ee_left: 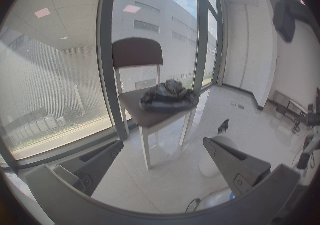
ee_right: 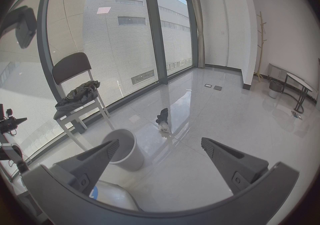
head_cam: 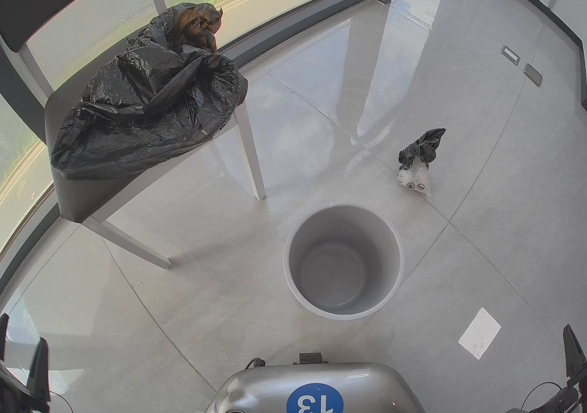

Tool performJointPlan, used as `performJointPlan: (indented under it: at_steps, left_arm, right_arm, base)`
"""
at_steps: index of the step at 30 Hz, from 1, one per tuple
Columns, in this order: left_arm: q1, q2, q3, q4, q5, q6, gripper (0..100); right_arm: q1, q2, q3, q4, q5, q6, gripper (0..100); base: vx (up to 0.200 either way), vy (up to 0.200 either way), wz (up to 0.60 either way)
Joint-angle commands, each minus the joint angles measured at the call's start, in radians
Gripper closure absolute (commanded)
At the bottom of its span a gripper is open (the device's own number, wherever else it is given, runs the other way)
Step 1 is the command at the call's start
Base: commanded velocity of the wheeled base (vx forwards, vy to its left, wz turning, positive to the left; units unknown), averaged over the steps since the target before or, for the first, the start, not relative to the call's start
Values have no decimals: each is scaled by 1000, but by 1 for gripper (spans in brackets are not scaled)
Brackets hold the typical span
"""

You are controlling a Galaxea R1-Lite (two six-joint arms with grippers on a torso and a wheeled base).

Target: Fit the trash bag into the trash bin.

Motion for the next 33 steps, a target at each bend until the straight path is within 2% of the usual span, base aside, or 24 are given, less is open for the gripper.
performJointPlan:
  at_steps: [1, 2, 3, 5, 8, 12, 16, 21, 27, 30, 33]
  left_arm:
    - [-59, 194, -271, 93, 25, -23, 0]
    - [-59, 198, -276, 99, 25, -18, 0]
    - [-66, 232, -329, 165, 37, 3, 0]
    - [-47, 264, -400, 254, 52, 8, 0]
    - [-32, 363, -550, 432, 58, 6, 0]
    - [-38, 458, -657, 510, 57, 6, 0]
    - [-38, 539, -717, 522, 49, 5, 0]
    - [-35, 669, -796, 510, 43, -4, 0]
    - [-27, 751, -822, 516, 57, 66, 0]
    - [-21, 824, -825, 429, 58, 43, 0]
    - [46, 909, -832, 315, 57, -29, 0]
  right_arm:
    - [52, 119, -148, 100, 64, -16, 0]
    - [56, 121, -148, 100, 68, -19, 0]
    - [85, 133, -162, 103, 110, -48, 0]
    - [90, 210, -199, 96, 129, -82, 0]
    - [92, 351, -301, 87, 132, -86, 0]
    - [101, 527, -458, 85, 137, -88, 0]
    - [138, 669, -559, 59, 167, -105, 0]
    - [185, 816, -676, 34, 167, -108, 0]
    - [216, 955, -789, 24, 166, -105, 0]
    - [253, 1001, -828, 18, 166, -105, 0]
    - [265, 1052, -886, 4, 167, -105, 0]
  base:
    - [0, 0, 0]
    - [0, 0, 0]
    - [0, 0, 0]
    - [0, 0, 0]
    - [0, 0, 0]
    - [0, 0, 0]
    - [0, 0, 0]
    - [0, 0, 0]
    - [0, 0, 0]
    - [0, 0, 0]
    - [0, 0, 0]
